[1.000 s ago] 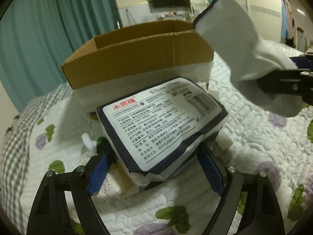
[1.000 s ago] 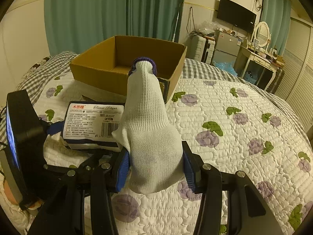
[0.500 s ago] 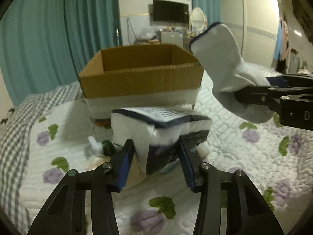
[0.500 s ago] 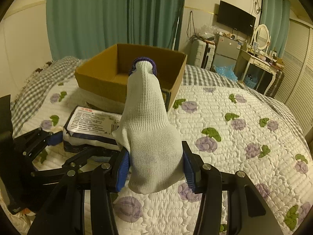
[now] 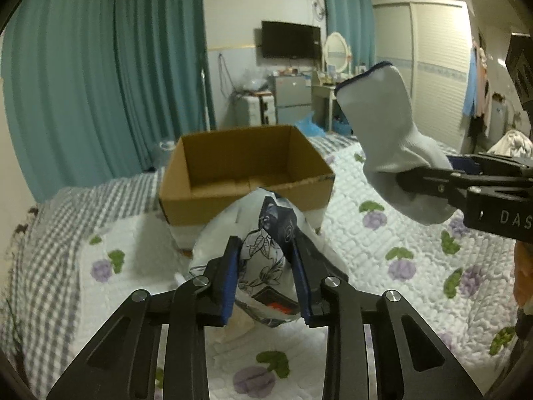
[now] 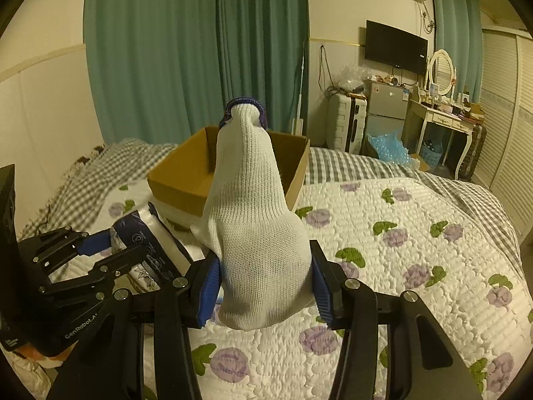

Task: Organize soft objects
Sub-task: 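Carry the package with the left tool and the sock with the right tool into the box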

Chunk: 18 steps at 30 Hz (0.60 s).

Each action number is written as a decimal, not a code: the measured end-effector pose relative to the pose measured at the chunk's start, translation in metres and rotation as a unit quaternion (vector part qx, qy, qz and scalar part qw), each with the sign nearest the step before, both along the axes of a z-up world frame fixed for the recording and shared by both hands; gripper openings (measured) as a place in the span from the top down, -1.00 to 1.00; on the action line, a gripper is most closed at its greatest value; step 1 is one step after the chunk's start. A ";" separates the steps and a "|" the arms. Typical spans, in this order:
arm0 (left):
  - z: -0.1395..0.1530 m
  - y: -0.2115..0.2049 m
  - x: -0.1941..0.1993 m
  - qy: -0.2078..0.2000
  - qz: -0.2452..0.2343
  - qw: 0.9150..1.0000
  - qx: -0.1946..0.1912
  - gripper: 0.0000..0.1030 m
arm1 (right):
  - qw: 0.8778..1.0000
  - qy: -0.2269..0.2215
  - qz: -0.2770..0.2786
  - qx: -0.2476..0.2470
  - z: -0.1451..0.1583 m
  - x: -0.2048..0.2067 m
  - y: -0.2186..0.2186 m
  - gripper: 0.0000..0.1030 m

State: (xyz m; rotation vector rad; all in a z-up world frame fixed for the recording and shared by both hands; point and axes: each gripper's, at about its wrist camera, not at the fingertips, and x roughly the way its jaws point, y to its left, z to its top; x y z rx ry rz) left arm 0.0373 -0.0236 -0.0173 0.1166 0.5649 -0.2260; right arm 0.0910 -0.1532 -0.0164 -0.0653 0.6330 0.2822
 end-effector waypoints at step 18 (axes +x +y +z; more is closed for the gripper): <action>0.068 -0.016 0.126 -0.041 0.009 0.998 0.047 0.42 | 0.998 -0.041 0.030 -0.027 0.068 0.123 0.028 0.07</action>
